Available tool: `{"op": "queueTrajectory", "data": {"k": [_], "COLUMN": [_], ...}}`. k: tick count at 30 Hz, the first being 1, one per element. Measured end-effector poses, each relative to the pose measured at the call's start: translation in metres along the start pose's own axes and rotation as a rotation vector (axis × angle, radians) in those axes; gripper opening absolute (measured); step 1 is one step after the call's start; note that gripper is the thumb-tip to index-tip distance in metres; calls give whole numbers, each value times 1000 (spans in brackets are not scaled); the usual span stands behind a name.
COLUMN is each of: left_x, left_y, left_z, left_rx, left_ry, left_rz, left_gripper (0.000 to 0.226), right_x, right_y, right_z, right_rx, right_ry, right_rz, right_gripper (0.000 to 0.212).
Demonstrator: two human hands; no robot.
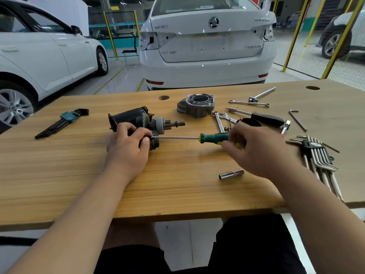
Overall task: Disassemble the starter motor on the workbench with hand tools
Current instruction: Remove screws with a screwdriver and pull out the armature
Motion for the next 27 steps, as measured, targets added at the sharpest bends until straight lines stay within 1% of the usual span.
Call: {"op": "queueTrajectory", "data": {"k": [1, 2, 3, 4, 5, 7, 9, 11, 12, 14, 16, 18, 21, 23, 25, 27], "left_x": [0, -1, -1, -1, 0, 0, 0, 0, 0, 0, 1, 1, 1, 1, 0, 0], "left_y": [0, 0, 0, 0, 0, 0, 0, 0, 0, 0, 0, 0, 1, 0, 0, 0], "left_z": [0, 0, 0, 0, -1, -1, 0, -1, -2, -2, -3, -3, -3, -2, -1, 0], "left_rx": [0, -1, -1, -2, -2, 4, 6, 3, 3, 6, 8, 9, 3, -2, 2, 8], "left_ry": [1, 2, 2, 1, 0, -1, -3, 4, 8, 10, 12, 12, 14, 4, -8, -12], "left_rz": [-2, -3, -3, -3, -2, -1, -3, -11, -14, -13, -14, -18, -21, -22, -19, -21], "left_gripper": [26, 26, 26, 26, 26, 26, 26, 27, 27, 27, 27, 27, 27, 27, 27, 28], "right_x": [3, 7, 10, 12, 14, 14, 15, 9, 4, -9, -20, -28, -29, -19, -6, -1], "right_y": [-12, -22, -27, -28, -26, -23, -19, -11, -6, 11, 37, 64, 93, 97, 93, 87], "right_z": [-6, -10, -10, -9, -9, -13, -13, -5, 1, 16, 35, 53, 78, 85, 89, 84], "right_rx": [-74, -96, -105, -114, -122, -119, -100, -20, 44, 152, 270, 417, 540, 564, 560, 496], "right_ry": [80, 97, 50, -25, -93, -125, -90, 5, 85, 229, 305, 277, 61, -39, -18, 39], "right_rz": [-213, -412, -532, -562, -535, -461, -423, -362, -306, -131, 30, 110, 174, 149, 143, 233], "right_gripper": [17, 15, 20, 23, 23, 17, 13, 16, 17, 18, 22, 26, 26, 30, 37, 36]}}
Point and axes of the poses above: each hand's wrist, its own y-axis towards the middle knuckle, its own x-axis out of the palm, z = x × y, the point moved 3 cm from there along y, towards the middle knuckle, and after that the axes turned 11 degrees about x, right-handed, at the moved point
